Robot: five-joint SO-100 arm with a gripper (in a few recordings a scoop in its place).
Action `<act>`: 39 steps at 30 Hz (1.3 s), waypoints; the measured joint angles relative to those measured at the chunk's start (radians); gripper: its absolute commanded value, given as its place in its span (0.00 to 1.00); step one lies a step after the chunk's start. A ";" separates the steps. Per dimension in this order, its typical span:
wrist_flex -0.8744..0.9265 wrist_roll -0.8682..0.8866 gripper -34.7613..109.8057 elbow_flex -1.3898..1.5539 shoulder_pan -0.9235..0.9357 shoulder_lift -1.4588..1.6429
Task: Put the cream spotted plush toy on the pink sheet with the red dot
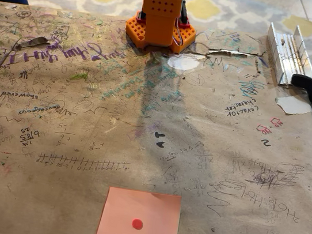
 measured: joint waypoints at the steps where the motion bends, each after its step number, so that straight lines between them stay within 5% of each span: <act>1: -0.026 0.029 0.24 -0.052 0.014 0.015; 12: -0.357 0.255 0.24 -0.262 0.155 0.138; 25: -0.380 0.123 0.24 -0.403 0.110 -0.301; 31: -0.471 -0.080 0.25 -0.120 -0.005 -0.752; 39: -0.377 -0.233 0.24 0.445 -0.149 -0.801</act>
